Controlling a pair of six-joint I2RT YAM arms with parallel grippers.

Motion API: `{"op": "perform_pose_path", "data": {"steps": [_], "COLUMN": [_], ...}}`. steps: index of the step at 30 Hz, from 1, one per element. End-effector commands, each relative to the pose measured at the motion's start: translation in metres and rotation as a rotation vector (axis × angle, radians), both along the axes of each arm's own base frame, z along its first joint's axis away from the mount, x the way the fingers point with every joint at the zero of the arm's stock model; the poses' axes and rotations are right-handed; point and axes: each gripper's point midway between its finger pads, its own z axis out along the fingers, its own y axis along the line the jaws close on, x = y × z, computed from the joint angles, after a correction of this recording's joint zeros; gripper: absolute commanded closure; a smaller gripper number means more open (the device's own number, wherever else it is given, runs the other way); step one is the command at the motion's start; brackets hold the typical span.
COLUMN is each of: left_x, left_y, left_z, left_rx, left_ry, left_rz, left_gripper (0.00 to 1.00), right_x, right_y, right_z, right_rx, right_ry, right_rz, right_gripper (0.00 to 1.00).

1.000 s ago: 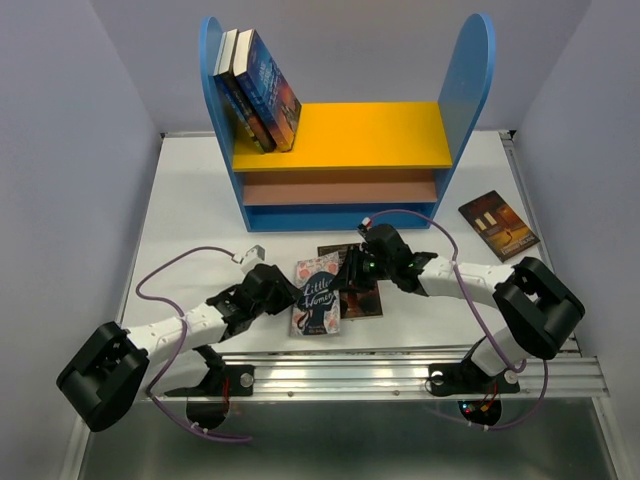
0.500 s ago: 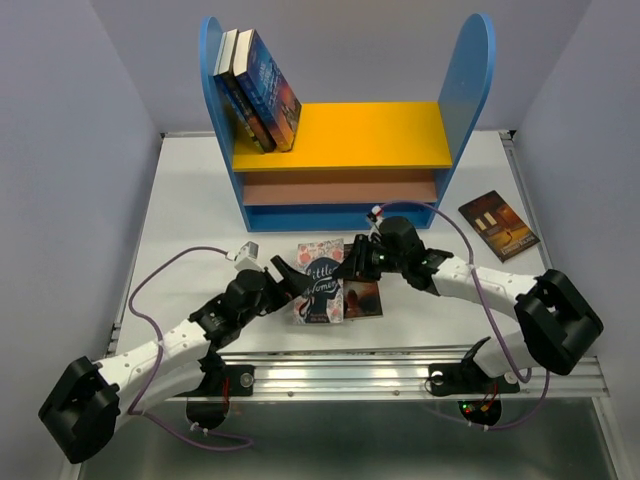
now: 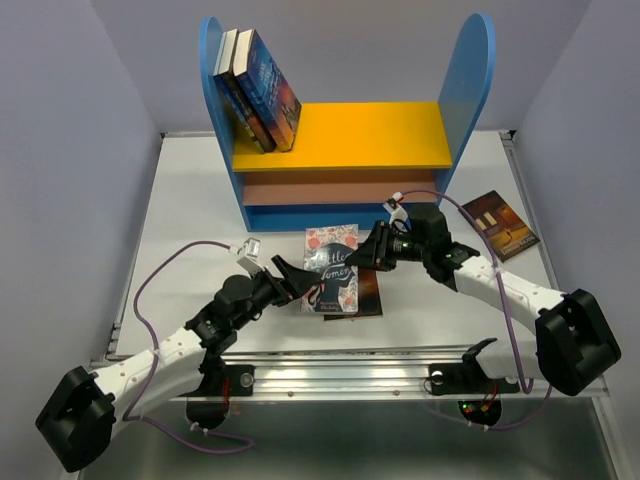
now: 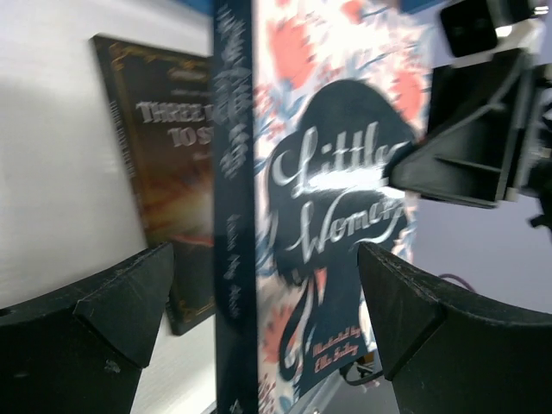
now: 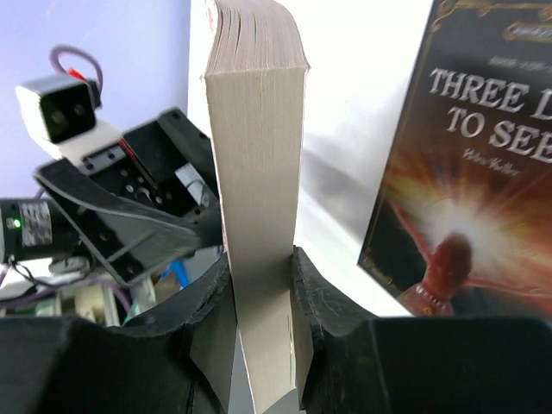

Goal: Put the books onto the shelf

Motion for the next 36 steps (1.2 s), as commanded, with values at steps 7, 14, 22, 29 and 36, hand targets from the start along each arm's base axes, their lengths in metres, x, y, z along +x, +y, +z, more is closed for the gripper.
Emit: {"op": "perform_pose_path", "data": {"steps": [7, 14, 22, 29, 36], "left_x": [-0.004, -0.004, -0.007, -0.007, 0.007], "left_y": [-0.02, -0.025, -0.03, -0.028, -0.017], "left_z": [0.073, 0.079, 0.113, 0.124, 0.143], "left_rx": [-0.136, -0.136, -0.191, -0.189, -0.144], "left_ry": [-0.244, -0.268, -0.365, -0.382, -0.442], "left_rz": [-0.123, -0.154, -0.189, -0.186, -0.093], "left_gripper": [0.01, 0.01, 0.23, 0.87, 1.0], "right_x": [-0.014, -0.015, -0.019, -0.01, 0.022], "right_y": [0.01, 0.009, 0.012, 0.009, -0.004], "right_z": [0.065, 0.094, 0.099, 0.098, 0.094], "right_rx": [0.159, 0.2, 0.23, 0.213, 0.052], "right_ry": [-0.165, -0.253, -0.265, -0.289, -0.36], "right_rz": [0.178, 0.2, 0.247, 0.204, 0.067], "right_gripper": [0.99, 0.99, 0.99, 0.99, 0.32]}}
